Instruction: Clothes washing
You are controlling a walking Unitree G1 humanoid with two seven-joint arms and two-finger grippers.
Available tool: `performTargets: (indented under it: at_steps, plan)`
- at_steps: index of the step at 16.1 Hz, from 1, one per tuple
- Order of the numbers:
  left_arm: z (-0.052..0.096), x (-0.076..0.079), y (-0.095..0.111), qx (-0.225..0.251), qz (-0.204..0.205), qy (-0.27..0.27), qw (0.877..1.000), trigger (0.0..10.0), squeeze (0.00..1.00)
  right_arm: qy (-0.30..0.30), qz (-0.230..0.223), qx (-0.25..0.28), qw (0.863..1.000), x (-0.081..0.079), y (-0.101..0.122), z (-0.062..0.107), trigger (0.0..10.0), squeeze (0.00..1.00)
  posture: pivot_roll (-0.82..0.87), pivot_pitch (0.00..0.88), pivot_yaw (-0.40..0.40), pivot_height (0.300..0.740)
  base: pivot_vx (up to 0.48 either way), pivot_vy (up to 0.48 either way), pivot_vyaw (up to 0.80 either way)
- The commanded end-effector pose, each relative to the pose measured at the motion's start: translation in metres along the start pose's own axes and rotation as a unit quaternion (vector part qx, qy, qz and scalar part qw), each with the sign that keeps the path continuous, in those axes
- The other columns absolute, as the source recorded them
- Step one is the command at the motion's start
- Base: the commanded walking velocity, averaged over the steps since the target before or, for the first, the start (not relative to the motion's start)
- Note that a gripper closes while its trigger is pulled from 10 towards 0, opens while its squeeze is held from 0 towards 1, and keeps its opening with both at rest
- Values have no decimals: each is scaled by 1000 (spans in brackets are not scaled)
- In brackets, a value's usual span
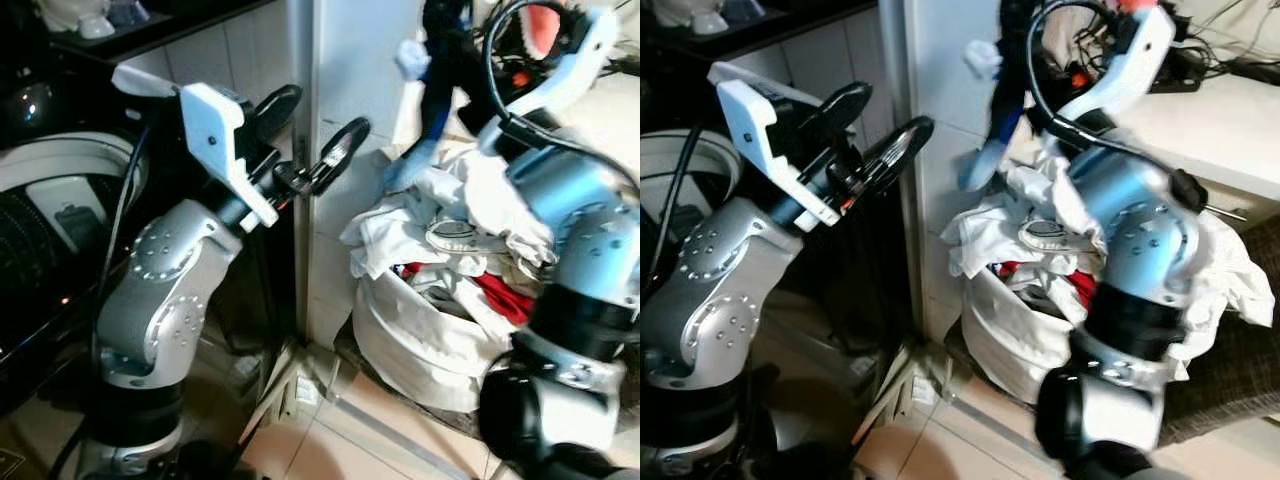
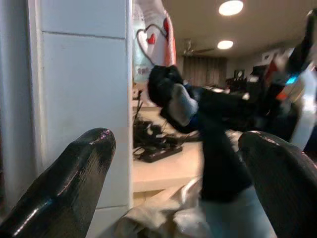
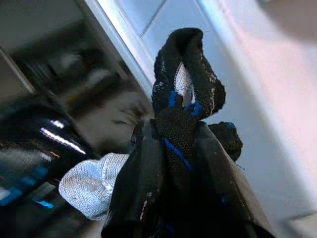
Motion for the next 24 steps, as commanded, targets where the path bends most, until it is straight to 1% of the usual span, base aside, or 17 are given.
performTargets:
  at_steps: [1, 2, 3, 4, 5, 7, 8, 10, 11, 12, 14, 16, 18, 20, 21, 22, 24]
  plan:
    - [-6, 14, 9, 12, 27, -39, 999, 10000, 1000, 10, -36, 19, 999, -4, 5, -2, 0, 0, -16, 0, -33, 740, 0, 0, 0]
    - [-7, 16, 10, 15, 35, -44, 998, 10000, 1000, 13, -43, 18, 999, -5, 4, -3, 0, 0, -15, 0, -34, 740, 0, 0, 0]
    - [-9, 18, 12, 26, 58, -41, 997, 10000, 1000, 21, -50, 15, 998, -8, -1, -5, 0, 0, -16, 0, -32, 740, 0, 0, 0]
    - [-9, 19, 12, 26, 61, -41, 997, 10000, 1000, 24, -54, 14, 998, -8, -2, -5, 0, 0, -16, 0, -32, 740, 0, 0, 0]
    - [-9, 23, 10, 20, 68, -55, 996, 10000, 1000, 33, -78, 16, 996, -11, -5, -6, 0, 0, -12, 0, -35, 740, 0, 0, 0]
    - [-10, 30, 9, 15, 78, -70, 994, 10000, 1000, 39, -105, 16, 994, -12, -6, -6, 0, 0, -14, 0, -34, 740, 0, 0, 0]
    - [-11, 31, 9, 13, 79, -72, 994, 10000, 1000, 40, -110, 16, 993, -12, -6, -6, 0, 0, -14, 0, -34, 740, 0, 0, 0]
    - [-14, 38, 1, -8, 72, -72, 995, 10000, 1000, 56, -149, 19, 987, -17, -8, -6, 0, 0, -20, 0, -33, 740, 0, 0, 0]
    - [-15, 37, -1, -11, 67, -63, 996, 10000, 329, 61, -157, 18, 985, -19, -9, -5, 0, 0, -20, 0, -33, 740, 0, 0, 0]
    - [-18, 35, -4, -15, 55, -46, 997, 10000, 0, 72, -179, 18, 981, -23, -11, -4, 0, 0, -21, 0, -32, 740, 0, 0, 0]
    - [-19, 36, -3, -10, 73, -47, 996, 10000, 0, 77, -185, 14, 980, -25, -12, -2, 0, 0, -24, 0, -32, 740, 0, 0, 0]
    - [-18, 37, -5, -17, 77, -47, 996, 10000, 0, 83, -192, 10, 978, -28, -14, -2, 0, 0, -24, 0, -32, 740, 0, 0, 0]
    - [-19, 30, -15, -47, 46, -14, 998, 10000, 0, 92, -195, 3, 976, -33, -16, -1, 0, 0, -26, 0, -30, 740, 0, 0, 0]
    - [-19, 25, -17, -54, 37, 2, 998, 10000, 0, 94, -196, -1, 976, -35, -18, -1, 0, 0, -26, 0, -30, 740, 0, 0, 0]
    - [-19, 21, -17, -51, 35, 12, 998, 4118, 0, 93, -197, -3, 976, -35, -18, -1, 0, 0, -25, 0, -31, 740, 0, 0, 0]
    - [-19, 20, -16, -45, 45, 12, 998, 0, 0, 93, -197, -3, 976, -35, -18, -1, 0, 0, -25, 0, -31, 740, 0, 0, 0]
    - [-18, 20, -16, -46, 46, 7, 998, 0, 0, 92, -198, -4, 976, -35, -18, 0, 0, 0, -25, 0, -31, 740, 0, 0, 0]
Point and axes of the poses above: a point about 5 cm out from each wrist's last joint towards the gripper, its own z axis pointing back from the gripper into the wrist, its own y axis along the axis of the wrist's last joint, x = y × z, the point moved 3 cm from there along -z, pointing out of the wrist towards the gripper, and after that the axes turned 12 degrees about -z, right-handed, at the moved point
